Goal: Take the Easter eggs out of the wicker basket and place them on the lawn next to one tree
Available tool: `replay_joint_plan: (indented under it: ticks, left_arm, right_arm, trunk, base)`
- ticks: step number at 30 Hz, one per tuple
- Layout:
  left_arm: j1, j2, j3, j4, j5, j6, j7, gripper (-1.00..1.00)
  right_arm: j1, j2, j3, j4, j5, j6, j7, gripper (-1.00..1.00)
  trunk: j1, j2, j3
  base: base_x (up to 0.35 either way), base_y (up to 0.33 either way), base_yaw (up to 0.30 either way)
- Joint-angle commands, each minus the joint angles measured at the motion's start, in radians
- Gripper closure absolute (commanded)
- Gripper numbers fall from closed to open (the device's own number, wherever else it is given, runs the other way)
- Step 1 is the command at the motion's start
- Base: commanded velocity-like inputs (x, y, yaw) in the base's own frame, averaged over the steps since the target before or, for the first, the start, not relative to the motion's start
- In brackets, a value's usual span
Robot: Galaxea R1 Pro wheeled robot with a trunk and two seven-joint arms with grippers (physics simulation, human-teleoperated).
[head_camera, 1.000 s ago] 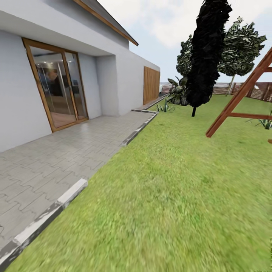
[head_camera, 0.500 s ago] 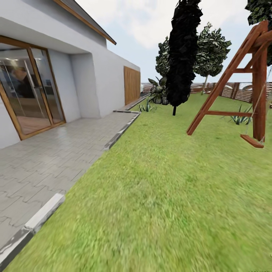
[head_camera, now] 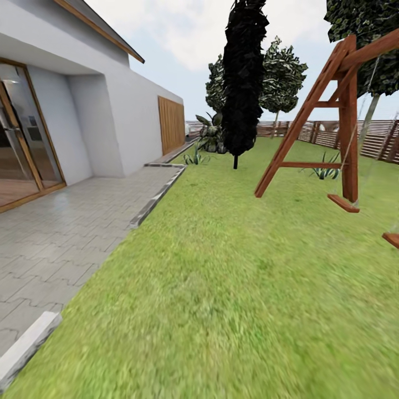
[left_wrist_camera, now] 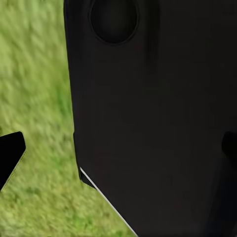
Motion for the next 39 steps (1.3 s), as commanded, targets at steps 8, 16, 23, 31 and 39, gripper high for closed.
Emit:
replay_joint_plan:
  ticks: [8,16,23,31,39]
  left_arm:
    - [0.001,0.0,0.0,-0.002,0.0,0.001,0.0,-1.0]
    - [0.001,0.0,0.0,-0.002,0.0,0.001,0.0,-1.0]
    - [0.001,0.0,0.0,-0.003,0.001,0.001,0.0,-1.0]
    - [0.001,0.0,0.0,-0.003,0.001,0.001,0.0,-1.0]
    - [0.001,0.0,0.0,-0.004,0.001,0.001,0.0,-1.0]
  right_arm:
    - [-0.001,0.0,0.0,0.001,0.001,0.0,-0.001,-1.0]
    - [-0.001,0.0,0.0,0.001,0.001,0.0,-0.001,-1.0]
    - [-0.001,0.0,0.0,0.001,0.001,0.0,-0.001,-1.0]
    - [-0.001,0.0,0.0,0.001,0.001,0.0,-0.001,-1.0]
    - [-0.001,0.0,0.0,0.001,0.001,0.0,0.0,-1.0]
  trunk:
    - [0.001,0.0,-0.001]
    - [0.001,0.0,-0.001]
    - [0.001,0.0,-0.001]
    - [0.001,0.0,-0.001]
    - [0.001,0.0,-0.001]
  base:
    - [0.334,0.0,-0.008]
    - [0.334,0.0,-0.006]
    - [0.334,0.0,-0.224]
    - [0.334,0.0,-0.046]
    - [0.334,0.0,-0.001]
